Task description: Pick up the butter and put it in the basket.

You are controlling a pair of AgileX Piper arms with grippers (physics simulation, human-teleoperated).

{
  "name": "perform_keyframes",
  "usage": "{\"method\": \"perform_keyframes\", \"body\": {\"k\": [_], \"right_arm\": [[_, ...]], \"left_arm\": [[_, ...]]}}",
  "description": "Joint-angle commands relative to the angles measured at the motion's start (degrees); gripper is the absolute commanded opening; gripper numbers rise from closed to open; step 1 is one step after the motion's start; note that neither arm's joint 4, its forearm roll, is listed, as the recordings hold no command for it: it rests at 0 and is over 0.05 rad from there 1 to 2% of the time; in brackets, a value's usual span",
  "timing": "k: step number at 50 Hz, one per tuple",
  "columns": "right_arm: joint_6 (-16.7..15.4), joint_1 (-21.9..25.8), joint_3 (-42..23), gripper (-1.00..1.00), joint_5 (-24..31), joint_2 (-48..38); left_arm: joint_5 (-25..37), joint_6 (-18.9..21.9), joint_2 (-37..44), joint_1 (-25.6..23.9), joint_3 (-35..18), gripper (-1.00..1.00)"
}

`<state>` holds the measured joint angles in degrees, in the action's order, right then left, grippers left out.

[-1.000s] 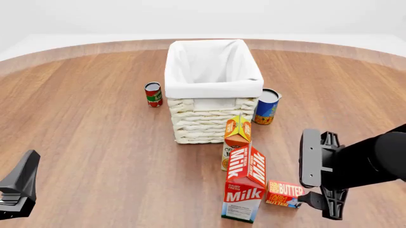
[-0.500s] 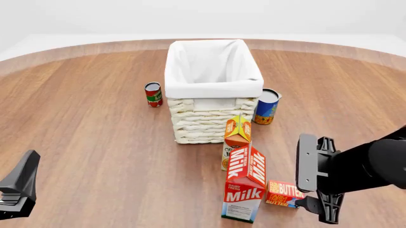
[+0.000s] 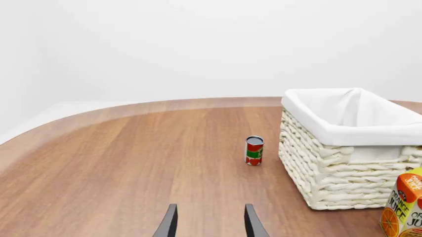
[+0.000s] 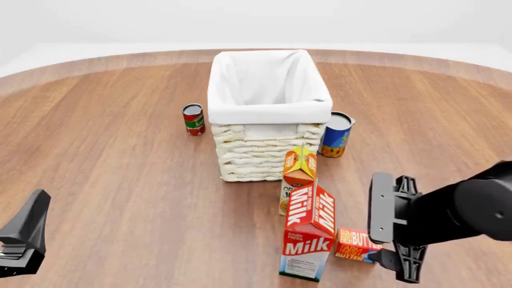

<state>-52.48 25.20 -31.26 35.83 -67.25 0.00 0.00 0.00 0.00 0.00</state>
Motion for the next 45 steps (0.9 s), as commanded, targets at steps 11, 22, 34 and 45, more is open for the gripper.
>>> {"method": "perform_keyframes", "body": {"k": [11,22,34,45], "right_arm": [[0.2,0.4,0.1,1.0,-1.5,-1.9],[-0.6,-0.2,0.0,1.0,-2.5,-3.4],[-0.8,-0.5,0.8,1.0,-4.0,-4.6],[-0.7,-0.6,1.5,1.0,-5.7,-6.3]], "left_arm": [[0.0,0.0,0.0,0.0,0.0,1.0],[0.0,0.0,0.0,0.0,0.0,1.0],[0.0,0.0,0.0,0.0,0.0,1.0],[0.0,0.0,0.0,0.0,0.0,1.0]]}}
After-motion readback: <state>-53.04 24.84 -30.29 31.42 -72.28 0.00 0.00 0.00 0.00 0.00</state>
